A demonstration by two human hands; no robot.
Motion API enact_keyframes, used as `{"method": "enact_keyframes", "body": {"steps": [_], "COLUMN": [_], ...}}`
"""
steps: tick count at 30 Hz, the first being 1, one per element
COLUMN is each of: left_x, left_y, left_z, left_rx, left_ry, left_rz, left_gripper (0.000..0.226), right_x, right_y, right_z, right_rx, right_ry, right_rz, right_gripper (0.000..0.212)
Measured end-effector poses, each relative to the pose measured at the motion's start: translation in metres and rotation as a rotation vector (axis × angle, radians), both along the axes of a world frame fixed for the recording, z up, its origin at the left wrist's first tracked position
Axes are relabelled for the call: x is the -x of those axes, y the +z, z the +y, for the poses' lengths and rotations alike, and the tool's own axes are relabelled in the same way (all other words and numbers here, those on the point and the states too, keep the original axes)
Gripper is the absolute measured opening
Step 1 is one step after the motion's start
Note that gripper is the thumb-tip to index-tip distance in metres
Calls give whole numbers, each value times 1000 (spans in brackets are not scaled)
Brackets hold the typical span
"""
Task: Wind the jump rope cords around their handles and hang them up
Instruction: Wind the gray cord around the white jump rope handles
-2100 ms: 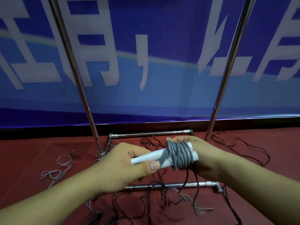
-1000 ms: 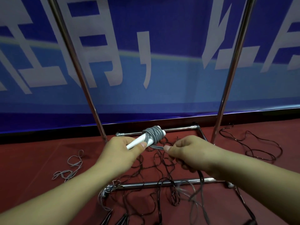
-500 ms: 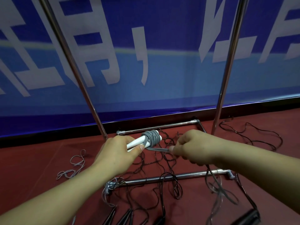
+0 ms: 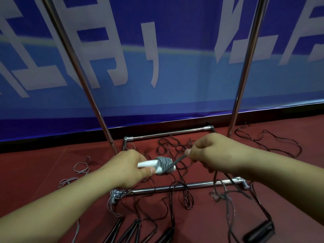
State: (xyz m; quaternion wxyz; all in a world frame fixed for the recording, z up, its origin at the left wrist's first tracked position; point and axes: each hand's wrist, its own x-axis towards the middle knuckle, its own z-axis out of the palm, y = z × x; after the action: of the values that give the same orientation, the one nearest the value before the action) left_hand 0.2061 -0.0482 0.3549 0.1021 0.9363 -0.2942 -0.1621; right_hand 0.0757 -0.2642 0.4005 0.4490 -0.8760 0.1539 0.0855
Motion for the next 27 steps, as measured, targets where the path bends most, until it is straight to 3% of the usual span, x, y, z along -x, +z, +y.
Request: {"method": "enact_keyframes", "body": {"steps": [6,10,17,21,27], "left_x": [14,23,36,47,50], "left_y": [3,9,25,31,36], "left_z": [-5,-11,-16,-16,-11], "left_rx": [-124,-91,5,245,399], "left_ry": [-212,-353,-474,-469,-475], "left_rz": [-21,-31,-1,340,492], "left_gripper": [38,31,23,19,15], "right_x": [-9,-12,-16,-15,-13], "right_y": [-14,-15,-19,-25,-37], "right_z": [-7,-12,-19,-20,-25], "right_rx": [75,308,378,335,-35], "right_ry": [-59,-23,-11,44,96], "right_rz": [-176,-315,-413,-387,-299], "right_gripper": [31,24,14,13,18]}}
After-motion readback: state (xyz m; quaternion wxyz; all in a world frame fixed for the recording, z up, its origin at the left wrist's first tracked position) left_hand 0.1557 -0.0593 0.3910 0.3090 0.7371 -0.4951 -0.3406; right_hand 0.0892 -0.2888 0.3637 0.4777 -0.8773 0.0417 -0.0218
